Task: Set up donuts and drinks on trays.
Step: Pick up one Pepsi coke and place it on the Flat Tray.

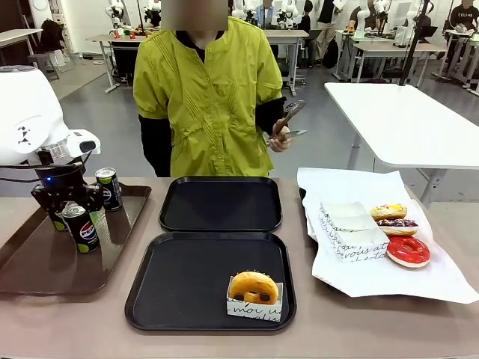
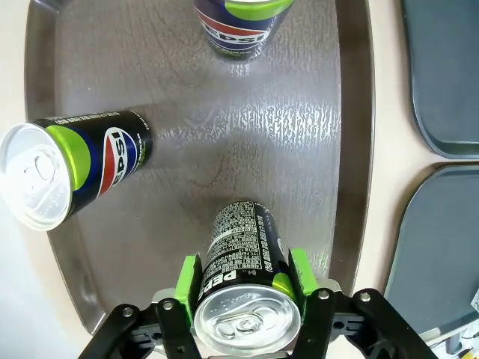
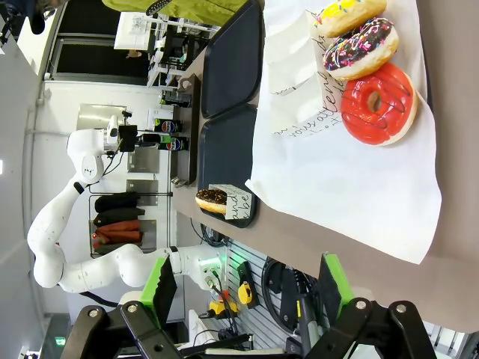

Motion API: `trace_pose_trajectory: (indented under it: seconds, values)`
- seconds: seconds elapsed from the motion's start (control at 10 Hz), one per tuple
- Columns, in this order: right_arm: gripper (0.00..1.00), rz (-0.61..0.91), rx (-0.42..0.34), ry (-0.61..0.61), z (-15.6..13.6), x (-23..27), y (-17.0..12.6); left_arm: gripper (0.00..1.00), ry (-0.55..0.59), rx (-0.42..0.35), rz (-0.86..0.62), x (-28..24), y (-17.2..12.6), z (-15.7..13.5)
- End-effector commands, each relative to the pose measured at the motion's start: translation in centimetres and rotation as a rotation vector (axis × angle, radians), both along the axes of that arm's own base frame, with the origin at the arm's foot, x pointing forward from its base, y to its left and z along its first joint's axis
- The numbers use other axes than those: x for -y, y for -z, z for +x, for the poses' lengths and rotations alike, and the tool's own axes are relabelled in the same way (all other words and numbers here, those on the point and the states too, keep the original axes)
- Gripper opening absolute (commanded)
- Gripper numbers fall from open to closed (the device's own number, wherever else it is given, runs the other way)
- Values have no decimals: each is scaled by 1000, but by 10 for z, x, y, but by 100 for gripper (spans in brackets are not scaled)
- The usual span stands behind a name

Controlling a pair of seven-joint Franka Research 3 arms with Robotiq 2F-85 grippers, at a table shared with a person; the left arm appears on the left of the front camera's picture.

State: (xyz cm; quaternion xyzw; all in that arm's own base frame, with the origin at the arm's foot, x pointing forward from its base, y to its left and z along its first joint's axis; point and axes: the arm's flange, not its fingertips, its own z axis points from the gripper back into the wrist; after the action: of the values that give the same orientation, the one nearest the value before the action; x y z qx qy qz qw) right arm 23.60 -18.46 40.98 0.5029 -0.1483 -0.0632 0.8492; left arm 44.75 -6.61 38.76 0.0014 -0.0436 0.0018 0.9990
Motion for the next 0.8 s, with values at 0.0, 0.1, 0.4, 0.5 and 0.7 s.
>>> trace_pose_trajectory:
  seconds: [0.0, 0.1, 0.4, 0.5, 0.7]
  values:
    - [100, 15, 24, -4, 2, 1, 1, 0, -23, -24, -17, -1, -2, -3]
    - [100, 15, 24, -4, 2, 1, 1, 39, -25, -27, -18, -2, -3, -4]
    - [100, 15, 24, -4, 2, 1, 1, 24, 81, -1, -19, 19, -54, -22]
    - [100, 15, 24, -4, 2, 1, 1, 24, 129, -17, -27, 33, -80, -35]
    - [100, 15, 24, -4, 2, 1, 1, 24, 165, -4, 43, 62, -129, -71]
